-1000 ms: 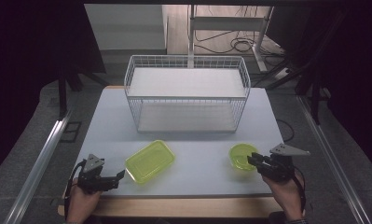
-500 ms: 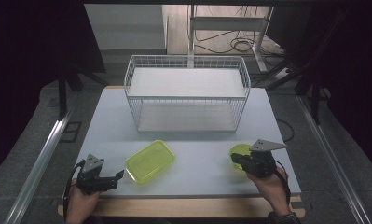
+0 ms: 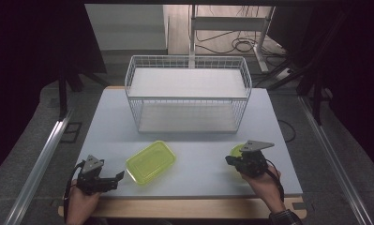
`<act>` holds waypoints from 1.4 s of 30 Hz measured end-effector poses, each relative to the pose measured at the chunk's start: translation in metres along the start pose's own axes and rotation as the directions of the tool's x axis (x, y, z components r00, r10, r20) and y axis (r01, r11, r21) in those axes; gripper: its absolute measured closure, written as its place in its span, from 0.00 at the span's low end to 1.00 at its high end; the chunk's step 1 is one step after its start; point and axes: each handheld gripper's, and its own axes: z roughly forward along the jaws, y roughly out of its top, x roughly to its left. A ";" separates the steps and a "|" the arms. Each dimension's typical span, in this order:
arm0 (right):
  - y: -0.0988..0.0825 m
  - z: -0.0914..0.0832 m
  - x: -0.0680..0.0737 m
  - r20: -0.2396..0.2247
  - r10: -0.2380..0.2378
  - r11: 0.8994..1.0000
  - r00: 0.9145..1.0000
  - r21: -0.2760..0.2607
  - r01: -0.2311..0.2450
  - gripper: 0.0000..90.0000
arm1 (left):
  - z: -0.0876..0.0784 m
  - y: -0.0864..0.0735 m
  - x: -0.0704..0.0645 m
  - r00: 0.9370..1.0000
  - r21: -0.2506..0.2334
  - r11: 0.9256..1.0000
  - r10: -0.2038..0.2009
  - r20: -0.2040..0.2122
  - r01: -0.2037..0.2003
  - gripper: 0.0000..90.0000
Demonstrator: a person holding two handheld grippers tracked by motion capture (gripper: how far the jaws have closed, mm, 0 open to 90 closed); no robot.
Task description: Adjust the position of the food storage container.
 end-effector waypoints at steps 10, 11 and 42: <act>-0.006 -0.007 -0.015 0.041 0.025 0.999 0.999 -0.024 -0.024 0.98 | 0.003 0.001 -0.002 1.000 0.021 1.000 0.004 0.027 -0.004 0.09; -0.006 -0.007 -0.015 0.041 0.025 0.999 0.999 -0.024 -0.024 0.98 | 0.003 0.001 -0.002 1.000 0.022 1.000 0.003 0.029 -0.004 0.09; -0.019 -0.027 -0.043 0.135 0.070 0.997 0.988 -0.049 -0.064 0.97 | -0.001 0.009 -0.014 0.994 0.103 0.994 0.020 0.109 -0.031 0.54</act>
